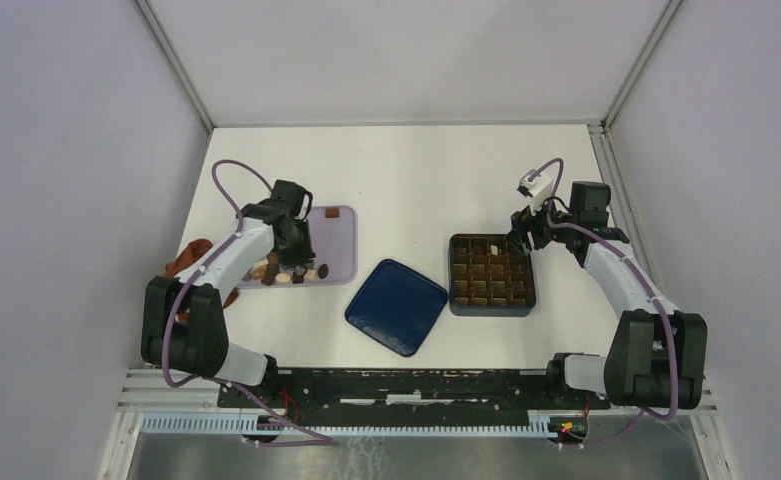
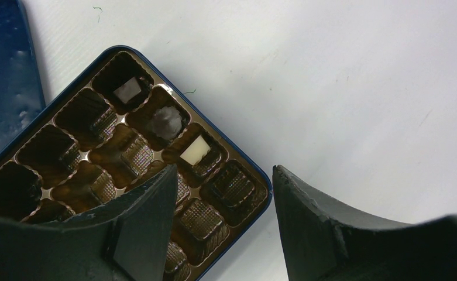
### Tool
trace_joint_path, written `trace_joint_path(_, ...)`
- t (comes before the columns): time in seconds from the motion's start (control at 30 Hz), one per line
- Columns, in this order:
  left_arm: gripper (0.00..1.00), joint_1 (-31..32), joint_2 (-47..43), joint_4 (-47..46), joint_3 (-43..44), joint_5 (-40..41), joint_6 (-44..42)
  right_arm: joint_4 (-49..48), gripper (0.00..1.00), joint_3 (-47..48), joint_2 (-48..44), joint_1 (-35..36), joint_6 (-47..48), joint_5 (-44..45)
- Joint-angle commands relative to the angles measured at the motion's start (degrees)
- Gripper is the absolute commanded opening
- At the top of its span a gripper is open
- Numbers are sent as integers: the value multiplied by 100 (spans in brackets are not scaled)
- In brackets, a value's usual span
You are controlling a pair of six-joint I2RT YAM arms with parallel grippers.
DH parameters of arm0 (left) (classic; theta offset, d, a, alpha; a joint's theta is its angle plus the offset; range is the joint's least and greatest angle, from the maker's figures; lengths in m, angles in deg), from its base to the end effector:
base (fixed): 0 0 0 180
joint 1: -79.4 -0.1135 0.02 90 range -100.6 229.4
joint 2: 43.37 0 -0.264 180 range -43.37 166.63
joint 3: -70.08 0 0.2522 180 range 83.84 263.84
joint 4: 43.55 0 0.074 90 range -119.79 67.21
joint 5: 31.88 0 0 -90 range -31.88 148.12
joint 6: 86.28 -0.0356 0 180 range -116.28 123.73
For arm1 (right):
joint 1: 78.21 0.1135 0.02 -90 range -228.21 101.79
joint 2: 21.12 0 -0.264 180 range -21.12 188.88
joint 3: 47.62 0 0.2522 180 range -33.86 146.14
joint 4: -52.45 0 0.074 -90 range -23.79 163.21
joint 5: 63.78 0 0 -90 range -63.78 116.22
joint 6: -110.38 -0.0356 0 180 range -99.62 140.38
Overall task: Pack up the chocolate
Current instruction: Pick up the fake chocolate from the plate, then place the fake chocolate in the packing box.
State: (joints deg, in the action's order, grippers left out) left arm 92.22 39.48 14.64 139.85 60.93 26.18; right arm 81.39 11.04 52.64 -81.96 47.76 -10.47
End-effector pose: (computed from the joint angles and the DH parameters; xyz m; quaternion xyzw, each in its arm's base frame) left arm 0.2617 -0.0578 0.2146 -0.0869 0.9826 -0.0262 0.1624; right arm 0.2642 0.0040 0.2300 -0.2992 0.8302 0.1797 0.4347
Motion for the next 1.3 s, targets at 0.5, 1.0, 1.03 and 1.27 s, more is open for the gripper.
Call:
trace_joint_path(0.5, 6, 131, -1471, -1189, -476, -2201, -68, -50, 66, 207, -120, 15, 92, -181)
trace_joint_path(1.0, 5, 3041, -1184, -4058, -381, -2032, 1384, -900, 70, 53, -471, -349, -1297, 1510)
trace_joint_path(1.03, 5, 3209, -1008, -4134, -243, -1952, 1392, -919, 70, 66, -476, -359, -1382, 1632)
trace_joint_path(1.27, 6, 3970, 386, -4328, 797, -1583, 1287, -997, 72, 151, -497, -402, -1762, 2456)
